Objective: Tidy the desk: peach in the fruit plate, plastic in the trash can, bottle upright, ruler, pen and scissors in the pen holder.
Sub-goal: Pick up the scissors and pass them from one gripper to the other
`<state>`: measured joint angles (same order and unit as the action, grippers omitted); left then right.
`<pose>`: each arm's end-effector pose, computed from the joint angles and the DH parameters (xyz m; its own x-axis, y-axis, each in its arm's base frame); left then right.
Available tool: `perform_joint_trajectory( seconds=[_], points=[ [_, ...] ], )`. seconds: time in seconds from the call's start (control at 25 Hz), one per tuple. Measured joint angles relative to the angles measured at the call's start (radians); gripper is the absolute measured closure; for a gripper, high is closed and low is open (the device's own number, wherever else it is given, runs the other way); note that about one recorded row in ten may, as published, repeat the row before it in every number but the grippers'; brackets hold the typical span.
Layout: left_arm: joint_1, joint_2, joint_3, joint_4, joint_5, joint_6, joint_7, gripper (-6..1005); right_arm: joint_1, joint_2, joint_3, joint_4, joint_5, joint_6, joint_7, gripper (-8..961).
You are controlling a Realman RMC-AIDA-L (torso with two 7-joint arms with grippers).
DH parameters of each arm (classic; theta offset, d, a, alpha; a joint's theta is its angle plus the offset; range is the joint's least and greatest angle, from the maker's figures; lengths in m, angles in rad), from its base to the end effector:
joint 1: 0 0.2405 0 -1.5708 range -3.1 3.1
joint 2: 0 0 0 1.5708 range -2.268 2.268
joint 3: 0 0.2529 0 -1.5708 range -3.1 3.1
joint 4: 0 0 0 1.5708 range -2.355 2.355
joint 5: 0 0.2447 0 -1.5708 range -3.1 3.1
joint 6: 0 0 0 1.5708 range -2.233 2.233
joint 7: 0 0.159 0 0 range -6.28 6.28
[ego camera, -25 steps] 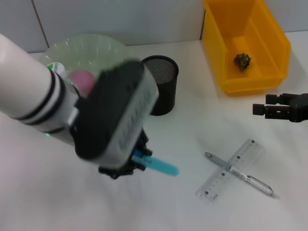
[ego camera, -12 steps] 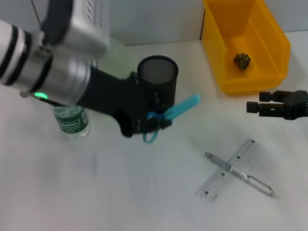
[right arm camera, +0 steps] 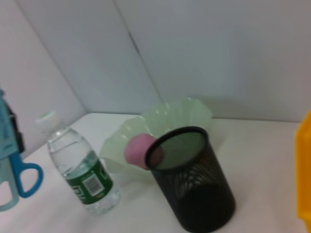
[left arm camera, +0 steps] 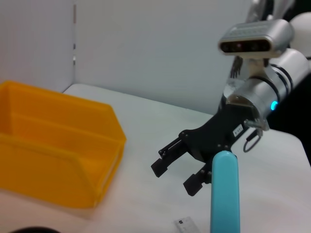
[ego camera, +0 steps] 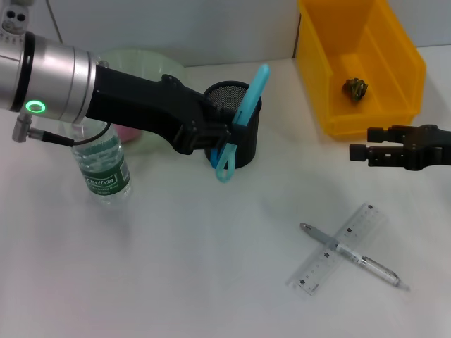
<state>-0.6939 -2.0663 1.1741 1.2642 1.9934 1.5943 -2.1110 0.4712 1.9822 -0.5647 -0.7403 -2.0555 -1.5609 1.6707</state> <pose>-0.0833 0.3942 0.0099 0.9333 0.2755 0.2305 0.2932 -0.9550 -0.0457 0.3215 0.3641 0.0639 0.6491 -0.5390 -0.5368 -0.7130 -0.6769 -0.1826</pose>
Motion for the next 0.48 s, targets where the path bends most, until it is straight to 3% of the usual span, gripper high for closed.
perform_joint_trajectory(
  seconds=[0.32, 0.48],
  points=[
    [0.005, 0.002, -0.003, -0.048, -0.051, 0.019, -0.171, 746, -0.005, 0.057, 0.006, -0.113, 0.02, -0.067, -0.077, 135],
    [0.015, 0.003, -0.024, -0.072, -0.084, 0.036, -0.245, 746, -0.008, 0.074, 0.006, -0.147, 0.042, -0.097, -0.151, 135]
  ],
)
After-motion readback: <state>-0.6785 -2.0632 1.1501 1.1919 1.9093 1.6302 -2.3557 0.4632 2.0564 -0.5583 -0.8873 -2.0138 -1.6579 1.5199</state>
